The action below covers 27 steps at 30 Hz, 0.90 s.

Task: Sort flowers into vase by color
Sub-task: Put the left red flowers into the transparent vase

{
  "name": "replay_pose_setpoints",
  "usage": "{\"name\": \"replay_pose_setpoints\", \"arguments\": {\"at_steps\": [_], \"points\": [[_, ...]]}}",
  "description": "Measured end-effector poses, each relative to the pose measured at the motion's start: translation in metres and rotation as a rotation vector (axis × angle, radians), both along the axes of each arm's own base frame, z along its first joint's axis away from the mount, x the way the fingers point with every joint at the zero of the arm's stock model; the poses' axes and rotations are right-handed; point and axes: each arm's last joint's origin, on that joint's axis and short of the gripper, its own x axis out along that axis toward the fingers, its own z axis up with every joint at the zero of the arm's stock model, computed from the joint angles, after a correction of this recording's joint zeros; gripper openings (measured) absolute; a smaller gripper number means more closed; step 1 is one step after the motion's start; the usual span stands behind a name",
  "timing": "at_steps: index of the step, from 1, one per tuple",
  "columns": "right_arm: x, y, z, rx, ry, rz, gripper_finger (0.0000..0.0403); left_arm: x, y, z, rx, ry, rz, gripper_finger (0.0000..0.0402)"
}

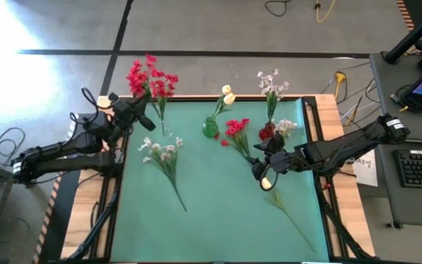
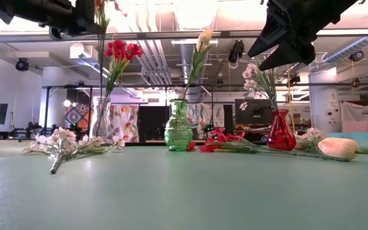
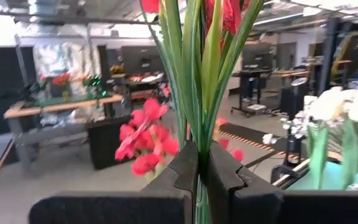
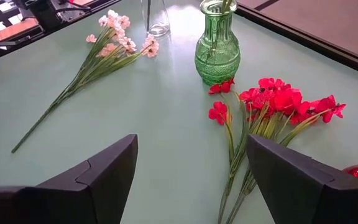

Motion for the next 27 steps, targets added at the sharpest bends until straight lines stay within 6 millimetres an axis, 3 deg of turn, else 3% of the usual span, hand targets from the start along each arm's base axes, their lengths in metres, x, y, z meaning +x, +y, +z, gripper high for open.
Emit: {"name": "replay_pose_setpoints", "arguments": {"at_steps": [13, 19, 27], "points": [[0.0, 0.0, 0.0, -0.008, 0.005, 0.005, 0.03, 0.003, 0.001, -0.014, -0.117, 0.024, 0.007, 0.0015], [0.0, 0.0, 0.0, -0.008, 0.005, 0.006, 0.0304, 0.003, 0.001, -0.018, -0.157, 0.036, 0.008, 0.0066], [0.0, 0.0, 0.0, -0.008, 0.006, 0.006, 0.0305, 0.001, 0.001, -0.023, -0.202, 0.056, 0.008, 0.0165]]}}
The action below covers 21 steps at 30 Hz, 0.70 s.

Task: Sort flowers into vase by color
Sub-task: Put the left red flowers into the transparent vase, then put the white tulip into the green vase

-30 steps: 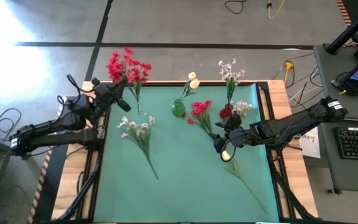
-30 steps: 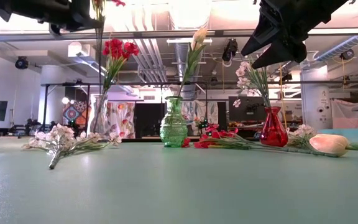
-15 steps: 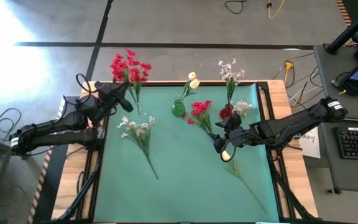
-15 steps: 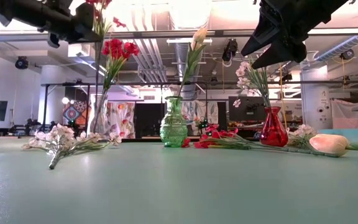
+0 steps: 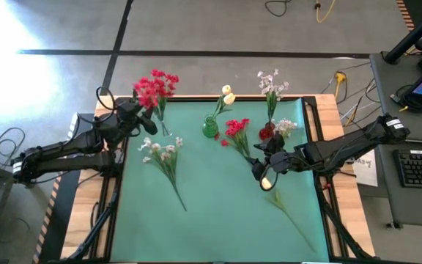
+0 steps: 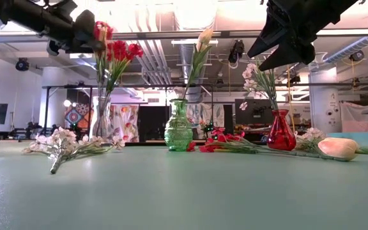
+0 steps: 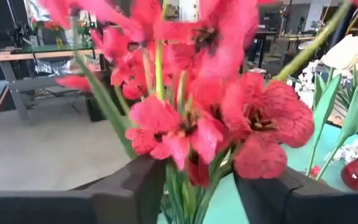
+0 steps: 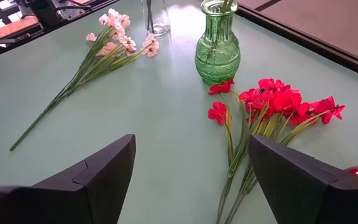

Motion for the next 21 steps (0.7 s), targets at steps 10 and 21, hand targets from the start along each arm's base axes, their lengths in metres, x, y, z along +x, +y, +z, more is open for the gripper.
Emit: {"name": "replay_pose_setpoints", "arguments": {"at_steps": [10, 21], "points": [[0.0, 0.0, 0.0, 0.006, 0.002, 0.008, 0.0302, -0.016, -0.006, 0.007, -0.138, 0.091, -0.006, 0.0251], [0.0, 0.001, 0.0, 0.053, -0.013, -0.003, 0.0307, -0.03, -0.017, 0.019, -0.417, 0.142, -0.16, 0.0268]]}}
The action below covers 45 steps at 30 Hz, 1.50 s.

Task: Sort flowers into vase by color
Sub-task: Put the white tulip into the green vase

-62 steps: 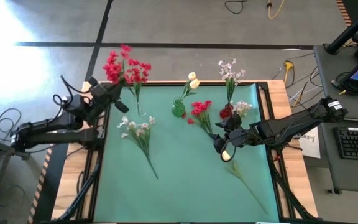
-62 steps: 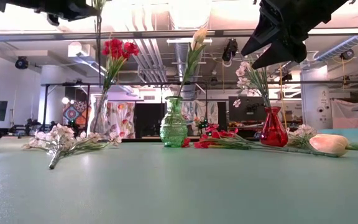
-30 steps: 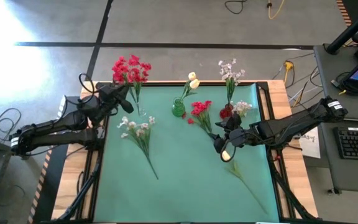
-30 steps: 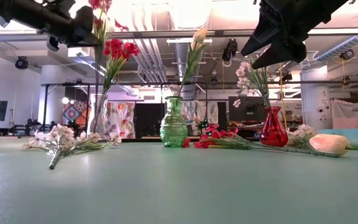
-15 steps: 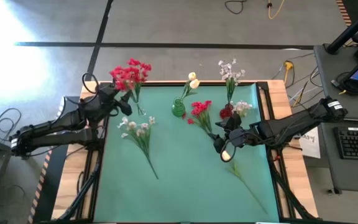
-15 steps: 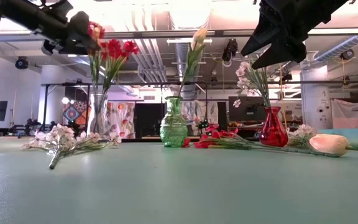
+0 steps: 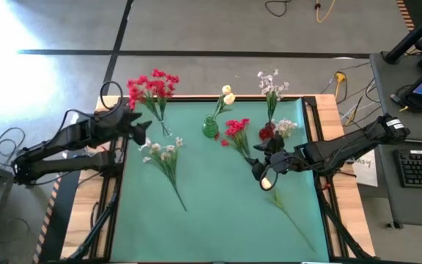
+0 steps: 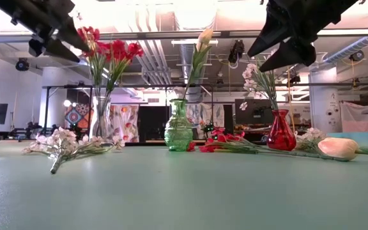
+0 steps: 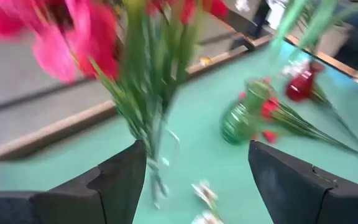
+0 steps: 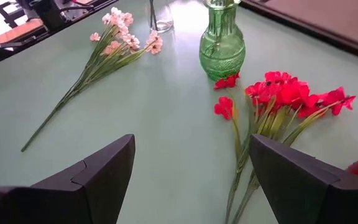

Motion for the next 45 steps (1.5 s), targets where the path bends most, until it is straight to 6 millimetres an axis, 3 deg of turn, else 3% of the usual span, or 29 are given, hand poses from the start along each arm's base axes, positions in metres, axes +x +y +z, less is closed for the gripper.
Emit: {"name": "replay_pose_setpoints", "arguments": {"at_steps": [9, 20, 31, 45], "points": [[0.001, 0.004, -0.001, 0.165, -0.007, 0.05, 0.0304, 0.0, -0.01, -0.019, -0.288, -0.001, -0.104, 0.0268], [0.004, 0.011, -0.011, 0.378, 0.073, 0.15, 0.0297, 0.005, -0.031, -0.037, -0.421, 0.056, -0.225, 0.0268], [0.017, 0.027, -0.046, 0.616, 0.319, 0.216, 0.0285, 0.027, -0.06, -0.047, -0.456, 0.046, -0.393, 0.0268], [0.012, 0.08, -0.041, 0.581, 0.749, 0.113, 0.0274, 0.052, -0.084, -0.066, -0.488, 0.193, -0.418, 0.0268]]}}
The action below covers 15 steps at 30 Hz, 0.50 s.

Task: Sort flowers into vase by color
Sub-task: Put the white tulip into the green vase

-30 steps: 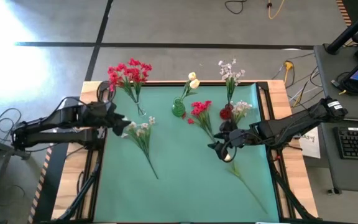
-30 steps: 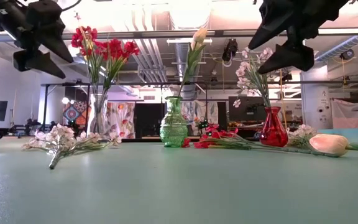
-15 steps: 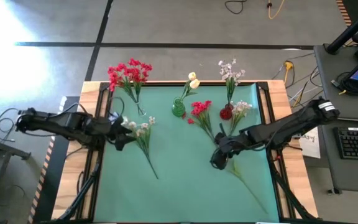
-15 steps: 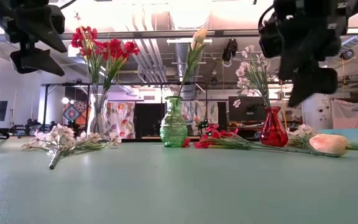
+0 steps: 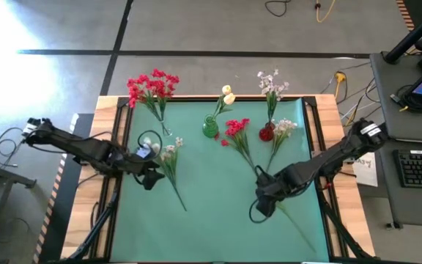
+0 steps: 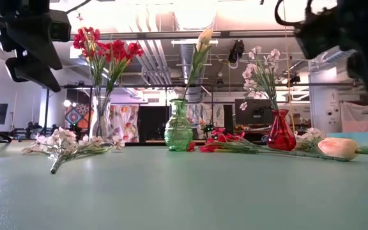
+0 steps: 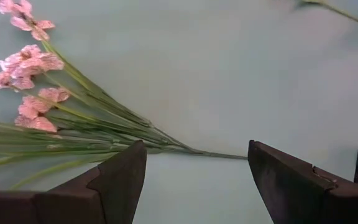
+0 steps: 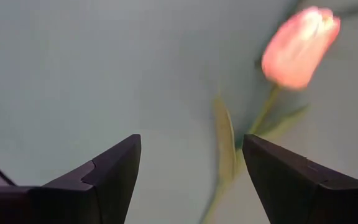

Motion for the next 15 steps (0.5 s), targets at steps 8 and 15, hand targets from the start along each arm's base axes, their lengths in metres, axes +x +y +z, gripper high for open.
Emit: {"name": "replay_pose_setpoints", "arguments": {"at_steps": [8, 15], "points": [[-0.009, 0.016, -0.019, -0.029, 0.099, -0.021, 0.0264, 0.01, -0.004, -0.005, 0.01, 0.03, -0.004, 0.0268], [-0.016, 0.016, -0.038, -0.072, 0.16, -0.035, 0.0245, 0.013, -0.006, -0.008, 0.023, 0.044, -0.008, 0.0268]]}}
